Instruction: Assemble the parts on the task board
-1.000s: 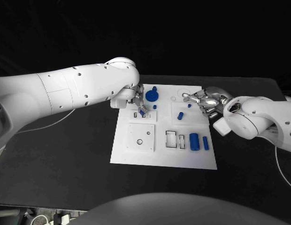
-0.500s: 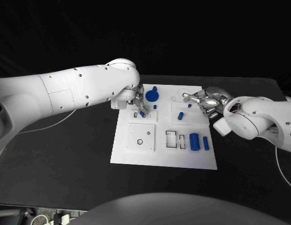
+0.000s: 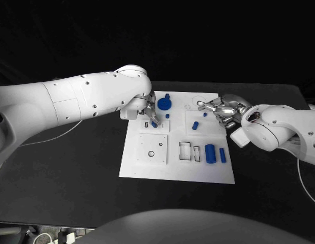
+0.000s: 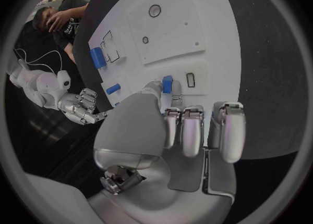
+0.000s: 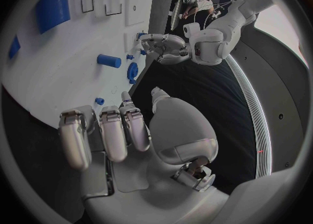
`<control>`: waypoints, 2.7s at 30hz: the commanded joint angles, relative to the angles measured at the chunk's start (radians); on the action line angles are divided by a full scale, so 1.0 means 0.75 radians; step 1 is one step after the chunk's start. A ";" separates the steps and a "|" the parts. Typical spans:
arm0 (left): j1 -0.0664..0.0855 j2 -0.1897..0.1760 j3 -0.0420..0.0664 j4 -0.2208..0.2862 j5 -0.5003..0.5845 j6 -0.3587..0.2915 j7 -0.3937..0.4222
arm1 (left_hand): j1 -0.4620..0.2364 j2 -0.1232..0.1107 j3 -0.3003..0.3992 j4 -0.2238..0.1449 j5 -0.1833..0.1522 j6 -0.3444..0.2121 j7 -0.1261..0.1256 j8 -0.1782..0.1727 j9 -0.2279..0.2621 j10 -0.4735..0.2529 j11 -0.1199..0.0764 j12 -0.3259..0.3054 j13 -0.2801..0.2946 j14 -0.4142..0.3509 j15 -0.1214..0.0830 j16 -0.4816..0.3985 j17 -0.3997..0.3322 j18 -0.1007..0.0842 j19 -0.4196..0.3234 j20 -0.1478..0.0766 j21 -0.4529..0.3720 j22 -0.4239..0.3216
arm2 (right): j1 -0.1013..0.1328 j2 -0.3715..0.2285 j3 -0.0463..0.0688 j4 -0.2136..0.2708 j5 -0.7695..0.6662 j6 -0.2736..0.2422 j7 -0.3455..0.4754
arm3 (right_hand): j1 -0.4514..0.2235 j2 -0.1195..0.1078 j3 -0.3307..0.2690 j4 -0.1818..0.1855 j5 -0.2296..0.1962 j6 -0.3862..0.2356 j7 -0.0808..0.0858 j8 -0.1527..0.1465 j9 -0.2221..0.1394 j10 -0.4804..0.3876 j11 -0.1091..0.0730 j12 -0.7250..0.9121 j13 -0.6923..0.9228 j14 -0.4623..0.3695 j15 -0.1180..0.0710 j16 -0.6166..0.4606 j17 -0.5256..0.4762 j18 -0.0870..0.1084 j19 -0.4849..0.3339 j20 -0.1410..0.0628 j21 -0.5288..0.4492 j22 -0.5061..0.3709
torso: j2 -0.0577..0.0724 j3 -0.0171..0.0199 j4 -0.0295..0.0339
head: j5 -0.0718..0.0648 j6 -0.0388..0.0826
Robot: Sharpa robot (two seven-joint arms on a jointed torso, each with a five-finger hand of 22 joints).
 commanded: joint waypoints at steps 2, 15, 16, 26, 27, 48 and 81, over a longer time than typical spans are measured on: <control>-0.001 0.005 0.000 -0.004 0.007 0.013 -0.221 | 0.011 0.004 0.008 0.002 0.003 0.097 -0.084 0.006 0.002 0.136 -0.007 0.003 0.350 0.139 -0.013 0.003 0.351 -0.020 0.140 -0.007 0.003 0.351 | -0.001 0.002 0.000 0.002 -0.008 0.021 0.005 | 0.002 0.010 -0.009 -0.001 0.005 -0.010 0.023 0.006 0.000 0.138 0.008 0.000 0.350 0.137 0.009 0.005 0.351 -0.009 0.142 0.010 0.006 0.351 | -0.001 0.0004 -0.0006 | -0.002 0.000; -0.002 0.007 0.000 -0.005 0.009 0.001 -0.217 | 0.009 0.006 0.011 0.003 0.002 0.098 -0.084 0.005 0.004 0.136 -0.007 0.003 0.350 0.139 -0.013 0.003 0.351 -0.020 0.140 -0.007 0.003 0.351 | -0.001 0.001 0.000 0.000 -0.008 0.026 0.002 | 0.002 0.013 -0.010 -0.001 0.005 -0.011 0.024 0.007 0.000 0.138 0.010 0.000 0.350 0.137 0.011 0.005 0.351 -0.009 0.142 0.012 0.006 0.351 | 0.001 0.0015 0.0019 | 0.000 0.000; -0.002 0.006 0.000 -0.006 0.009 0.000 -0.217 | 0.009 0.006 0.011 0.003 0.002 0.098 -0.084 0.005 0.004 0.136 -0.007 0.003 0.350 0.139 -0.013 0.003 0.351 -0.020 0.140 -0.007 0.003 0.351 | -0.001 0.001 0.000 0.001 -0.008 0.026 0.001 | 0.002 0.013 -0.010 -0.001 0.005 -0.011 0.024 0.007 0.000 0.138 0.010 0.000 0.350 0.137 0.011 0.005 0.351 -0.009 0.142 0.012 0.006 0.351 | 0.001 0.0021 0.0024 | -0.001 0.000; -0.004 0.018 0.000 -0.024 0.012 0.004 -0.217 | 0.007 0.008 0.017 0.003 0.001 0.099 -0.084 0.002 0.006 0.136 -0.006 0.003 0.350 0.139 -0.013 0.003 0.351 -0.020 0.140 -0.008 0.003 0.351 | -0.001 -0.002 0.000 0.003 -0.008 0.024 0.002 | 0.005 0.011 -0.013 -0.003 0.002 -0.012 0.026 0.007 -0.001 0.138 0.011 0.000 0.350 0.137 0.012 0.005 0.351 -0.009 0.142 0.013 0.006 0.351 | 0.000 -0.0008 -0.0012 | -0.003 0.000; -0.004 0.019 0.000 -0.026 0.012 0.003 -0.216 | 0.007 0.009 0.018 0.002 0.001 0.099 -0.084 0.002 0.006 0.136 -0.006 0.003 0.350 0.139 -0.013 0.003 0.351 -0.020 0.140 -0.008 0.003 0.351 | -0.001 -0.002 0.000 0.003 -0.008 0.024 0.002 | 0.006 0.011 -0.014 -0.004 0.000 -0.012 0.026 0.007 -0.001 0.138 0.011 0.000 0.350 0.137 0.013 0.005 0.351 -0.009 0.142 0.014 0.006 0.351 | -0.001 -0.0012 -0.0005 | -0.004 0.000; -0.008 0.020 0.000 -0.024 0.043 -0.002 -0.210 | 0.005 0.009 0.021 0.002 -0.001 0.099 -0.083 0.000 0.008 0.136 -0.006 0.003 0.350 0.139 -0.013 0.003 0.351 -0.020 0.140 -0.009 0.003 0.351 | -0.001 0.002 0.000 0.001 -0.008 0.025 -0.001 | 0.007 0.011 -0.015 -0.004 -0.001 -0.012 0.027 0.007 -0.001 0.138 0.012 0.000 0.350 0.137 0.013 0.005 0.351 -0.009 0.142 0.015 0.006 0.351 | -0.001 0.0003 0.0000 | -0.007 0.000; -0.008 -0.006 0.003 0.001 0.036 -0.052 -0.197 | 0.004 0.004 0.032 0.000 -0.008 0.100 -0.083 -0.006 0.014 0.136 -0.005 0.003 0.350 0.139 -0.014 0.003 0.351 -0.020 0.140 -0.009 0.003 0.351 | -0.001 0.000 0.000 0.000 -0.008 0.025 -0.002 | 0.008 0.014 -0.016 -0.003 -0.001 -0.012 0.028 0.008 -0.001 0.138 0.013 0.000 0.350 0.137 0.014 0.005 0.351 -0.009 0.142 0.016 0.006 0.351 | -0.001 -0.0002 0.0015 | -0.010 0.000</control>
